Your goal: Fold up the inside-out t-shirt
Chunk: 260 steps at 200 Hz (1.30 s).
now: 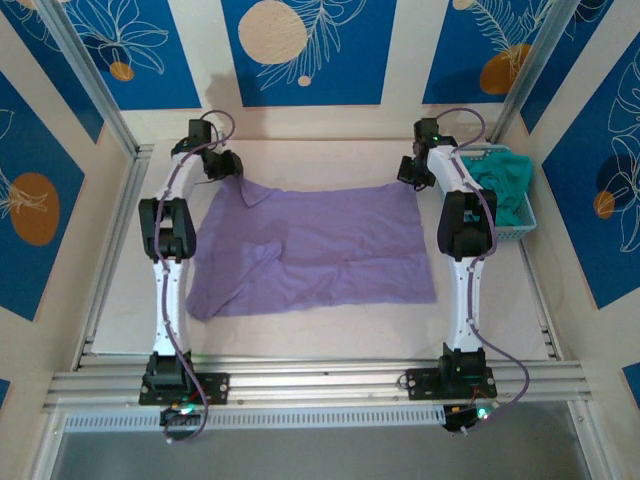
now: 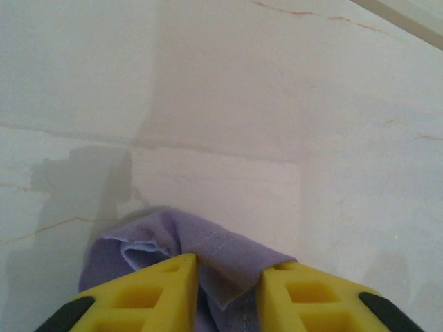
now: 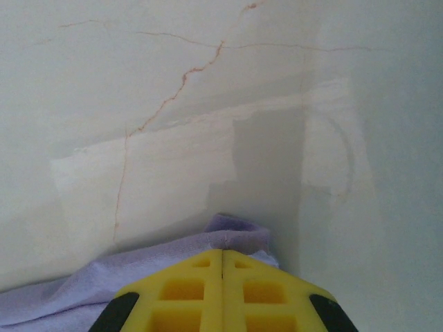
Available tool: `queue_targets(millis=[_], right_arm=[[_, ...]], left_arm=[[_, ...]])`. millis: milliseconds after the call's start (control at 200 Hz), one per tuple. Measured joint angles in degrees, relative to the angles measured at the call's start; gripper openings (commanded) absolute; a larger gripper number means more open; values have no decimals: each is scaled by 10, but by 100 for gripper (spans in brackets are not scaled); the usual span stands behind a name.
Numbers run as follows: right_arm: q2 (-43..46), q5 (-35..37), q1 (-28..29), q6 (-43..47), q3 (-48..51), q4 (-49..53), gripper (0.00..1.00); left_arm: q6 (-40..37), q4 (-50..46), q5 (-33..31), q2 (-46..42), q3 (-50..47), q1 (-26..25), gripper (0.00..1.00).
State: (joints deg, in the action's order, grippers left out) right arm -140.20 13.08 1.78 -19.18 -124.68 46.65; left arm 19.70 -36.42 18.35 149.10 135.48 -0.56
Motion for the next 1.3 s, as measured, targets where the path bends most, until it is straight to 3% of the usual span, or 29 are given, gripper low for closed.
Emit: queue_targets(millis=[135, 510, 950, 1160, 1300], right_arm=[[0, 0, 0, 4, 0, -1, 0], [4, -16, -3, 9, 7, -19, 0], [99, -30, -8, 55, 107, -65, 0], [175, -30, -13, 75, 198, -95, 0], [173, -33, -16, 71, 193, -97, 24]], left_arm=[[1, -7, -3, 8, 17, 0, 0], [-9, -29, -16, 2, 14, 0, 0], [-38, -1, -102, -350, -333, 0, 0], [-38, 11, -123, -457, -473, 1, 0], [-37, 16, -125, -473, -504, 1, 0]])
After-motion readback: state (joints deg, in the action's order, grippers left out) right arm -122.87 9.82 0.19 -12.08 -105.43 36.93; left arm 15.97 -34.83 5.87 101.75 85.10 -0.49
